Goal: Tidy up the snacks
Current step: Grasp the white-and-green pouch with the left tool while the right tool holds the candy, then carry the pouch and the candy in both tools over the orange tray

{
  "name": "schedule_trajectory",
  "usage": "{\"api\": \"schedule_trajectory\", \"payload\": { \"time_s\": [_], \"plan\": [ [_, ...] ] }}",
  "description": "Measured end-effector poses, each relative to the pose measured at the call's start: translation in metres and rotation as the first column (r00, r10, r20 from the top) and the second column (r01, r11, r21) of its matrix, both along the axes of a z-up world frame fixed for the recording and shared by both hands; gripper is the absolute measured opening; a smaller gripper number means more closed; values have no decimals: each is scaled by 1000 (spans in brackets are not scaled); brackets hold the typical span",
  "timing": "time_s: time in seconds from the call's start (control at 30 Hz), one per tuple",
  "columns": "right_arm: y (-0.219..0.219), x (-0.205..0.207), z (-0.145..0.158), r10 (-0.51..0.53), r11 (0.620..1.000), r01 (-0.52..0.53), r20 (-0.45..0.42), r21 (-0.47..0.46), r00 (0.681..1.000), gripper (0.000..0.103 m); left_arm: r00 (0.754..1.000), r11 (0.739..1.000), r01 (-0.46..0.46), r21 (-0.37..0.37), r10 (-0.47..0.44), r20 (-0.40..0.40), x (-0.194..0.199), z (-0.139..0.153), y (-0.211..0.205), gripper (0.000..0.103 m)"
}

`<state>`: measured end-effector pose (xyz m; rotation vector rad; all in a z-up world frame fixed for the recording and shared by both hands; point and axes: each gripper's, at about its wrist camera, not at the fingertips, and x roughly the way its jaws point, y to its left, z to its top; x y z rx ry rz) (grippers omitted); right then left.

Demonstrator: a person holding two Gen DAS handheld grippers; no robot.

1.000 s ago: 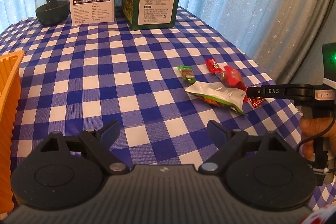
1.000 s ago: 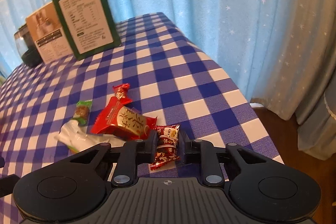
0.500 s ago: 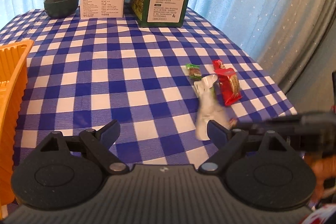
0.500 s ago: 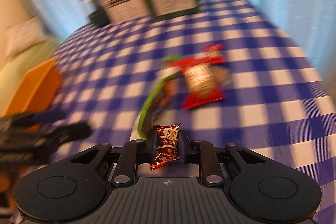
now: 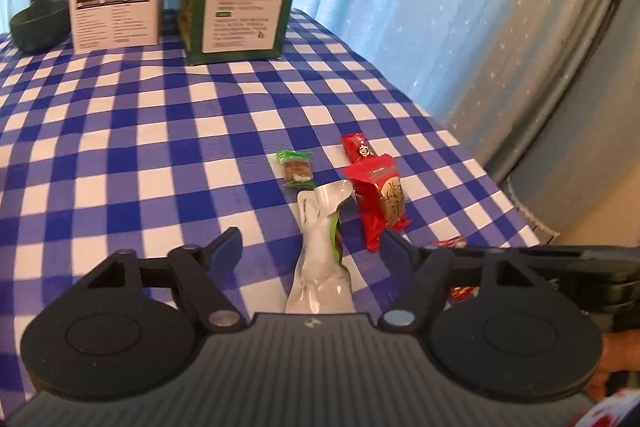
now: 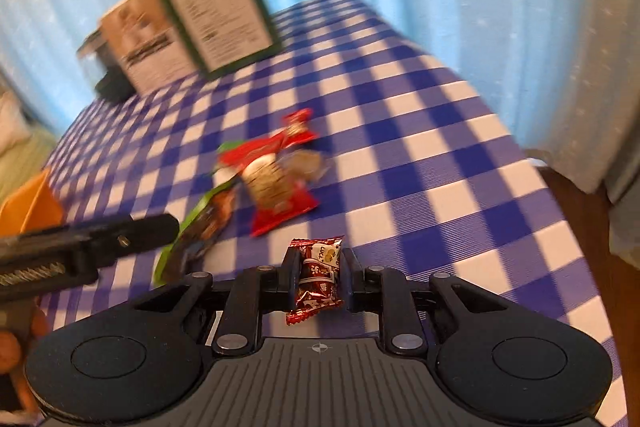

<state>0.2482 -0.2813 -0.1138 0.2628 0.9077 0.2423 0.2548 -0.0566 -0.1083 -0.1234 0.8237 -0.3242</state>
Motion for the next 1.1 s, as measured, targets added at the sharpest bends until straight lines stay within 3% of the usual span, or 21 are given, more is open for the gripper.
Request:
{"api": "schedule_trajectory", "payload": {
  "time_s": [0.2, 0.33, 0.5, 0.63, 0.87, 1.1],
  "plan": [
    [-6, 6, 4, -23, 1000, 24, 23, -18, 999, 21, 1000, 998, 19, 56, -18, -25, 14, -14, -13, 41],
    [-9, 9, 3, -38, 999, 38, 26, -16, 999, 21, 998, 995, 47, 86, -44, -33, 15, -20, -21, 31],
    [-7, 7, 2, -48, 999, 49, 33, -22, 998, 21, 997, 984, 74, 165, -72, -20, 10, -23, -30, 25],
    [-3, 5, 4, -37, 999, 38, 43, -26, 998, 21, 997, 983, 75, 170, -69, -40, 4, -21, -28, 22],
    [10, -6, 13, 19, 1000, -17, 76, -20, 997, 21, 999, 990, 24, 136, -17, -52, -31, -13, -9, 22],
    [38, -42, 24, 81, 997, -79, 108, -26, 991, 21, 997, 994, -47, 103, 53, -53, -75, 4, 15, 22]
  ]
}}
